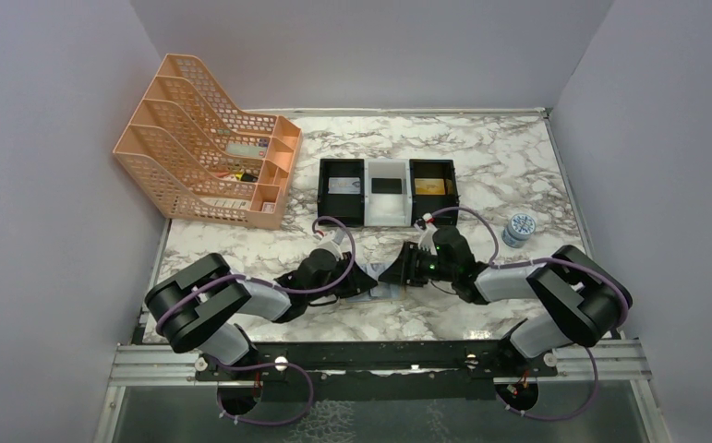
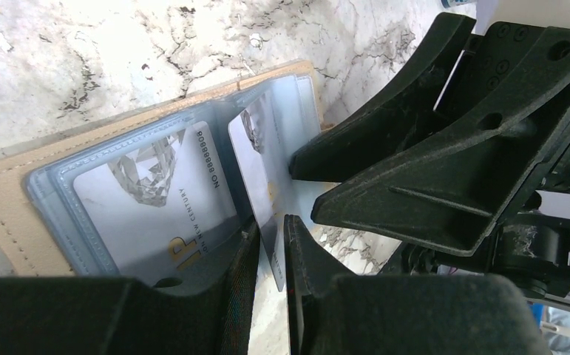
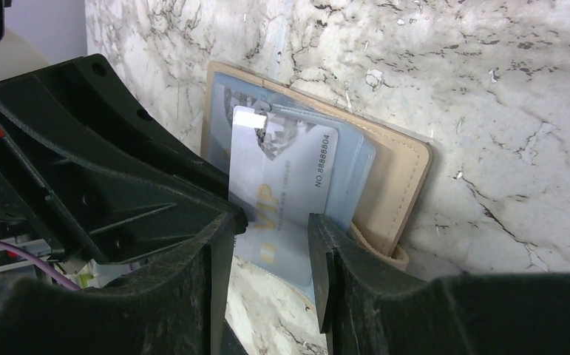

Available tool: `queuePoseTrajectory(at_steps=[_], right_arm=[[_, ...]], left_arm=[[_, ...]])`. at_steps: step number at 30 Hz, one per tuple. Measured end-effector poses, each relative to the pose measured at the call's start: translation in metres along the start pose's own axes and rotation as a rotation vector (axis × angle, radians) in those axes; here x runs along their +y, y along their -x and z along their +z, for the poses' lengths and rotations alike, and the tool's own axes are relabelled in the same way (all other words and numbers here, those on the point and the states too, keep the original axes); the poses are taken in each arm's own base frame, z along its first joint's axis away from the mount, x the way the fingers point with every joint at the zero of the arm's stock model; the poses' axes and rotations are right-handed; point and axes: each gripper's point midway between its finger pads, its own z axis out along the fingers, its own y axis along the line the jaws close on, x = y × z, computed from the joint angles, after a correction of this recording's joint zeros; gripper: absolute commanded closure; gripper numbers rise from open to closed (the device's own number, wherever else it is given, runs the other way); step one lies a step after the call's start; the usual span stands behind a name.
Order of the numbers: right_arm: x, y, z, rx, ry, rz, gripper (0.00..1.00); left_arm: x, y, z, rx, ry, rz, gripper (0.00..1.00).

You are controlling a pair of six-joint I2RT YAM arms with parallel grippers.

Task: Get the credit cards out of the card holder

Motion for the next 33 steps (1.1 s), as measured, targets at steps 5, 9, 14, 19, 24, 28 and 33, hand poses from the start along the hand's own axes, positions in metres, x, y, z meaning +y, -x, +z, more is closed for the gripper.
queuePoseTrajectory(at_steps=[5, 9, 14, 19, 24, 28, 33], right_arm=[[0.000, 0.000, 0.000, -0.003, 0.003, 0.001, 0.57], [0.000, 0.000, 0.000, -0.003, 0.001, 0.001, 0.57], [-0.001, -0.001, -0.002, 0.003, -0.011, -0.006, 0.57], [0.003, 0.005, -0.006, 0.011, -0.026, -0.044, 0.57], [0.022, 0.020, -0.014, -0.022, 0.005, -0.102, 0.57], [0.038, 0.029, -0.021, -0.055, 0.048, -0.138, 0.57], [0.046, 0.026, -0.023, -0.038, 0.084, -0.138, 0.57]], left_arm=[[0.001, -0.001, 0.000, 0.002, 0.005, -0.017, 0.87], [0.003, -0.001, -0.001, -0.001, 0.007, -0.029, 0.97], [-0.001, 0.002, -0.009, -0.028, -0.014, -0.041, 1.00], [0.000, 0.005, -0.020, -0.059, -0.020, -0.040, 1.00], [0.000, 0.008, -0.026, -0.070, -0.008, -0.032, 1.00], [0.000, 0.013, -0.033, -0.091, 0.009, -0.023, 1.00], [0.005, 0.018, -0.042, -0.107, 0.051, 0.015, 1.00]])
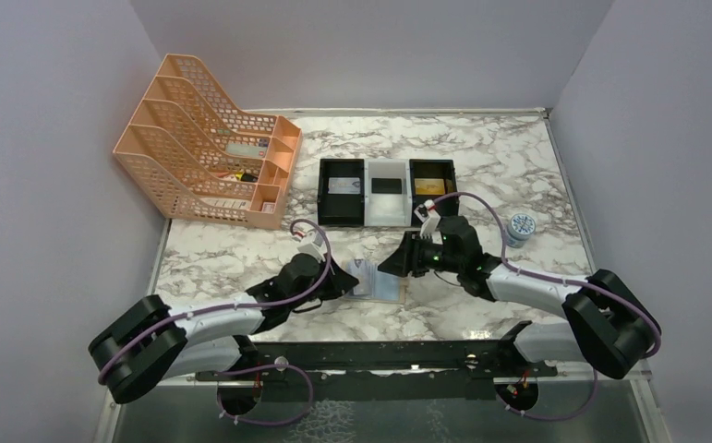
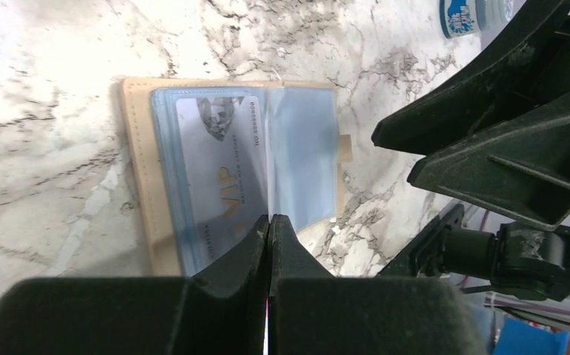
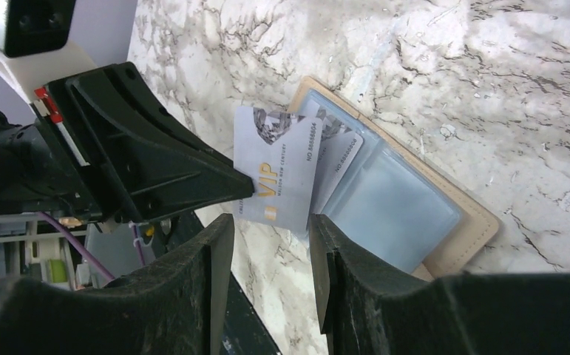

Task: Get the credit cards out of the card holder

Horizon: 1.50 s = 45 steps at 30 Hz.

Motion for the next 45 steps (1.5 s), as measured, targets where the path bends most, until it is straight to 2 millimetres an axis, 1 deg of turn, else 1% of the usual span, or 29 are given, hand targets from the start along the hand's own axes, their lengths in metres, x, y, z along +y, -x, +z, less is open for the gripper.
queuePoseTrajectory(at_steps=[5, 9, 14, 18, 23, 25, 28, 31, 32, 34, 35, 36, 37, 39, 41, 45], right_arm=[[0.000, -0.003, 0.004, 0.018, 0.007, 0.010, 0.61], [0.000, -0.011, 0.015, 0.058, 0.005, 0.020, 0.69], [-0.001, -0.024, 0.028, 0.107, 0.002, 0.025, 0.70], [-0.014, -0.032, 0.035, 0.137, -0.041, 0.040, 0.70], [-0.035, -0.037, 0.036, 0.140, -0.137, 0.056, 0.67], [-0.038, -0.036, 0.036, 0.135, -0.153, 0.054, 0.64], [-0.037, -0.031, 0.033, 0.117, -0.167, 0.040, 0.57], [-0.029, -0.020, 0.027, 0.085, -0.158, 0.008, 0.47], [-0.024, -0.015, 0.025, 0.066, -0.150, -0.005, 0.43], [-0.014, -0.002, 0.018, 0.013, -0.134, -0.036, 0.31], [-0.010, 0.005, 0.015, -0.016, -0.127, -0.051, 0.26], [-0.005, 0.012, 0.011, -0.046, -0.117, -0.068, 0.22], [0.001, 0.018, 0.006, -0.078, -0.103, -0.090, 0.18], [0.006, 0.024, -0.001, -0.119, -0.087, -0.114, 0.15], [0.009, 0.027, -0.007, -0.149, -0.070, -0.131, 0.13], [0.014, 0.030, -0.021, -0.210, -0.008, -0.157, 0.12]], left_arm=[[0.005, 0.014, -0.011, -0.038, 0.064, 0.045, 1.00], [0.005, 0.031, -0.026, -0.102, 0.098, 0.068, 1.00], [0.010, 0.044, -0.040, -0.159, 0.126, 0.084, 1.00], [0.015, 0.045, -0.045, -0.164, 0.147, 0.097, 1.00], [0.013, 0.045, -0.045, -0.160, 0.138, 0.113, 1.00], [0.010, 0.045, -0.044, -0.156, 0.124, 0.117, 1.00], [0.008, 0.044, -0.042, -0.146, 0.107, 0.127, 1.00], [0.006, 0.044, -0.040, -0.127, 0.087, 0.137, 1.00], [0.005, 0.045, -0.039, -0.122, 0.075, 0.136, 1.00], [-0.001, 0.052, -0.039, -0.127, 0.025, 0.124, 1.00], [-0.004, 0.058, -0.039, -0.134, -0.007, 0.112, 1.00], [-0.007, 0.054, -0.039, -0.112, -0.034, 0.110, 1.00], [-0.005, 0.069, -0.039, -0.150, -0.059, 0.088, 1.00], [-0.004, 0.076, -0.040, -0.145, -0.101, 0.067, 1.00], [-0.006, 0.078, -0.042, -0.132, -0.135, 0.062, 1.00], [-0.028, 0.071, -0.049, -0.095, -0.274, 0.084, 1.00]])
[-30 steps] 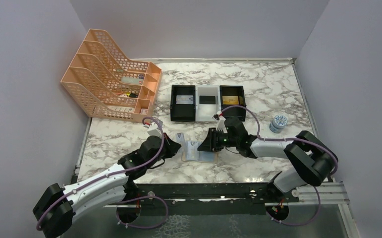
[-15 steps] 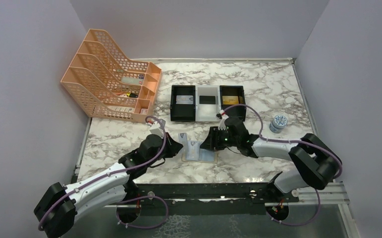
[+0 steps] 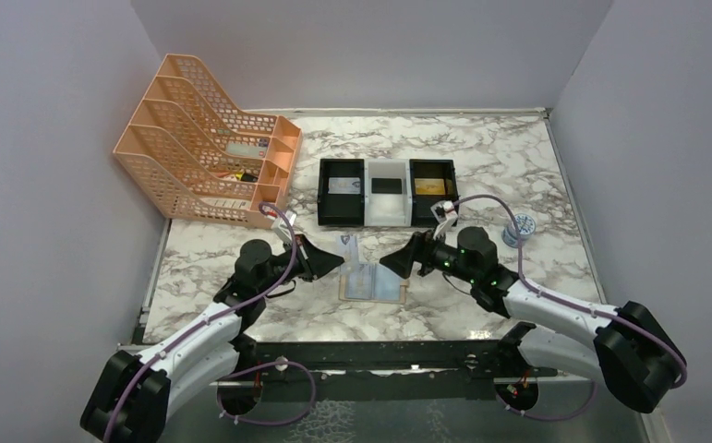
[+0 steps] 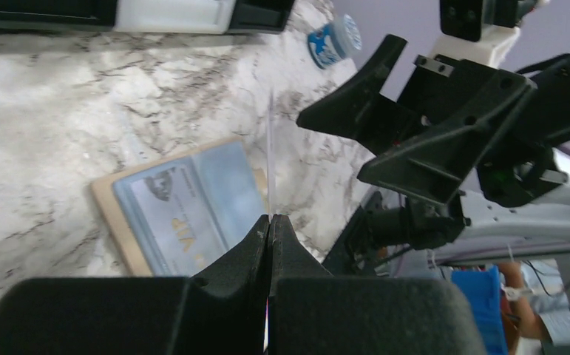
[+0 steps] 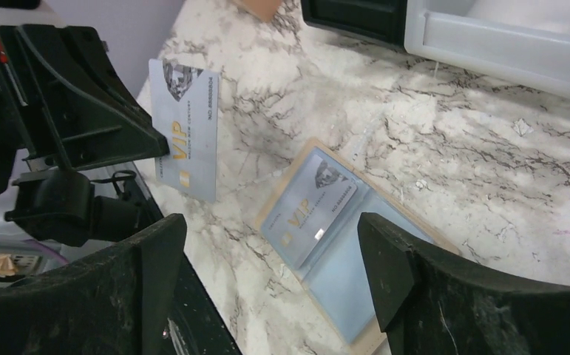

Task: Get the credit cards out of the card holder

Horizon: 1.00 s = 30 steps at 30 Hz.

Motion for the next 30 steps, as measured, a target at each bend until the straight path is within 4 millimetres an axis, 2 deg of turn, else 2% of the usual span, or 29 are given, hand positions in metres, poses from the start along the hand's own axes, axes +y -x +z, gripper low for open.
queuePoseTrajectory(at_steps=[5, 8, 13, 16, 23, 30], right_arm=[[0.011, 0.015, -0.014, -0.095, 0.075, -0.025, 0.11], [0.016, 0.029, -0.020, -0.133, 0.106, -0.045, 0.11], [-0.002, 0.051, -0.026, -0.159, 0.121, -0.021, 0.12], [-0.004, 0.045, -0.024, -0.101, 0.167, 0.002, 0.13], [0.019, 0.029, -0.027, 0.005, 0.327, -0.006, 0.14], [0.037, 0.034, -0.030, 0.002, 0.431, -0.001, 0.13]], left_arm=[[-0.022, -0.004, -0.003, 0.037, -0.115, 0.019, 1.00], [-0.028, -0.006, -0.004, 0.054, -0.146, 0.027, 1.00], [-0.029, -0.004, 0.002, 0.080, -0.160, 0.028, 1.00], [-0.030, -0.002, 0.008, 0.092, -0.170, 0.022, 1.00], [-0.041, 0.005, 0.012, 0.090, -0.223, 0.015, 1.00], [-0.049, 0.011, 0.011, 0.064, -0.254, 0.029, 1.00]])
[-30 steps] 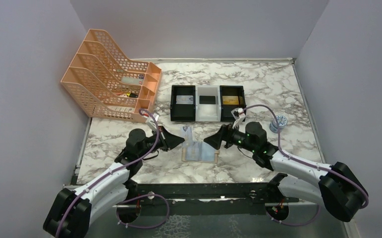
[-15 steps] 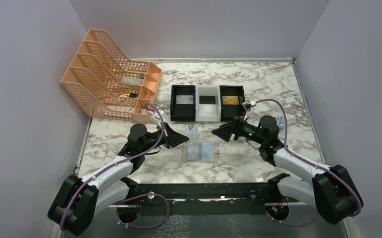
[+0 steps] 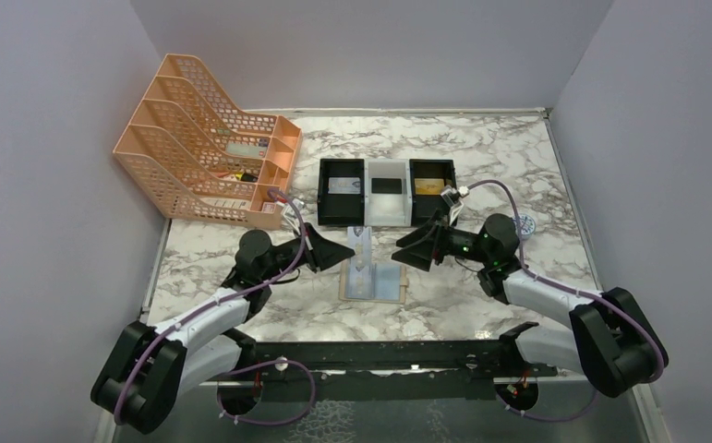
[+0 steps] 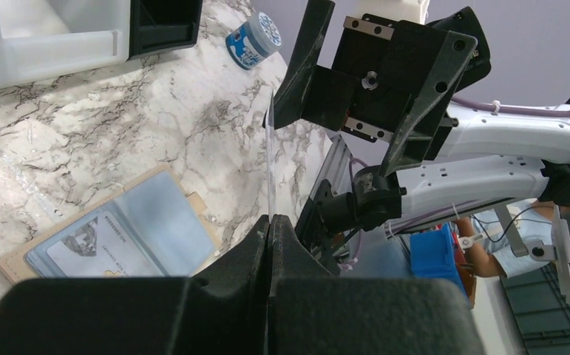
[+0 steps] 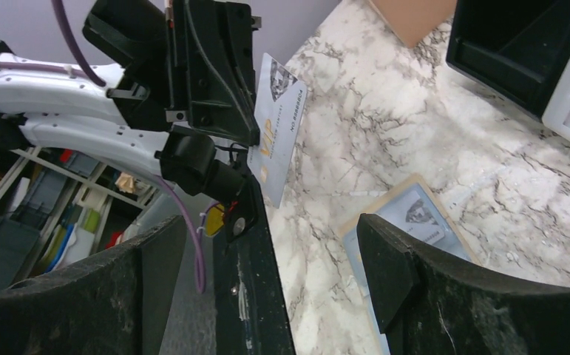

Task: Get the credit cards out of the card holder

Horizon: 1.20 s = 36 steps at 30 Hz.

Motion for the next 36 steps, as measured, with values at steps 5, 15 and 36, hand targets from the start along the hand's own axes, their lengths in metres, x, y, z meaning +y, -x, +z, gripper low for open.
queuePoseTrajectory(at_steps=[5, 15, 36], right_arm=[[0.005, 0.004, 0.001, -0.010, 0.026, -0.010, 0.13], [0.010, 0.003, 0.001, -0.018, 0.047, -0.014, 0.23], [0.029, -0.021, 0.029, 0.069, 0.142, 0.083, 0.45]], left_arm=[[-0.004, 0.002, -0.004, -0.024, -0.010, 0.016, 1.00], [-0.004, 0.005, -0.008, -0.073, -0.005, 0.040, 1.00], [-0.024, -0.005, -0.008, -0.072, -0.134, -0.036, 1.00]])
